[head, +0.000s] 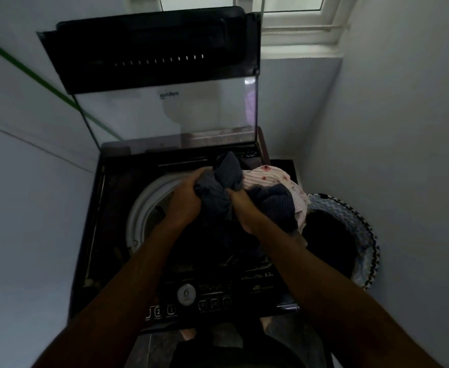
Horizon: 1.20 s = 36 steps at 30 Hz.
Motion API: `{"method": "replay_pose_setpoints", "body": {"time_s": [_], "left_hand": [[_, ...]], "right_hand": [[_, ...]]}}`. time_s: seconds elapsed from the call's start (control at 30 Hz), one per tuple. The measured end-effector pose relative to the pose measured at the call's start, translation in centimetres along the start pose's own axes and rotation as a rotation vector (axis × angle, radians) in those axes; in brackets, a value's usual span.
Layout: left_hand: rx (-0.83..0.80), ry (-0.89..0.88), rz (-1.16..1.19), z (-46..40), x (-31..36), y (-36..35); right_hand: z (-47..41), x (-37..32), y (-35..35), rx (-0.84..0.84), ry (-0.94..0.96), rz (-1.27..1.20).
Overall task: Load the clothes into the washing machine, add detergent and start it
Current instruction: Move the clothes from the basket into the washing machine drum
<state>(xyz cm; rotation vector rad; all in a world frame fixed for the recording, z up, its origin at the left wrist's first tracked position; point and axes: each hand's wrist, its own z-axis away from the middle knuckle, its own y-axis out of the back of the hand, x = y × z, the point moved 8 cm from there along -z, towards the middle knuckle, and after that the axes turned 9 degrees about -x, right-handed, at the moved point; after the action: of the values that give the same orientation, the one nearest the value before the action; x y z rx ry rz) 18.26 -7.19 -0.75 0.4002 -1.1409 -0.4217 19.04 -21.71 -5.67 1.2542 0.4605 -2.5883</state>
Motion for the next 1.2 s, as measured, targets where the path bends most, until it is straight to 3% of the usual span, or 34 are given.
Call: {"method": "replay_pose_setpoints", "body": {"time_s": [0.13,0.3,0.37,0.47,0.53,0.67,0.83,0.9,0.97,1.03,1.1,1.2], "left_hand": [[-0.014,-0.213,-0.213,1.2,0.3,-0.9],[-0.194,-0.199,-0.215,0.8,-1.2,-1.7],[-0.323,-0.151,-0.114,1.1,-1.4,-2.0],[-0.478,0.066,0.302,1.8,-2.0,-2.4],[-0.412,0.15,0.488,1.8,-2.2,-2.8],[-0.124,0.162,0.368,0.9,-3.4,-3.1],[-0.033,0.193,0.203,0.6,-4.9,-3.9],[0.008,0.18,0.155,0.7,-4.3,-3.7],[0.024,0.156,0.113,0.7,-3.9,-3.5],[0.031,0.118,0.06,0.8,-3.3,-3.2],[0.03,0.089,0.027,1.0,-2.8,-3.0],[0.046,0.049,0.0,1.5,-2.0,-2.2]], "right_hand": [[0.8,0.6,-0.2,0.022,0.033,0.119],[-0.4,1.7,-0.3,0.029,0.046,0.238],[-1.0,2.2,-0.2,0.035,0.055,0.257],[0.4,0.7,-0.6,0.02,0.061,0.315],[0.4,0.2,-0.6,-0.043,0.017,0.42],[0.6,-2.5,0.3,-0.07,-0.079,0.772],[2.0,-10.2,4.1,0.325,0.237,1.128],[2.1,-10.7,6.1,0.424,0.161,1.381],[1.8,-9.3,8.3,0.354,-0.052,1.41],[1.4,-7.3,8.8,0.214,-0.149,1.389],[1.6,-6.3,8.4,0.19,-0.125,1.388],[1.6,-6.9,7.5,0.316,0.024,1.33]]}}
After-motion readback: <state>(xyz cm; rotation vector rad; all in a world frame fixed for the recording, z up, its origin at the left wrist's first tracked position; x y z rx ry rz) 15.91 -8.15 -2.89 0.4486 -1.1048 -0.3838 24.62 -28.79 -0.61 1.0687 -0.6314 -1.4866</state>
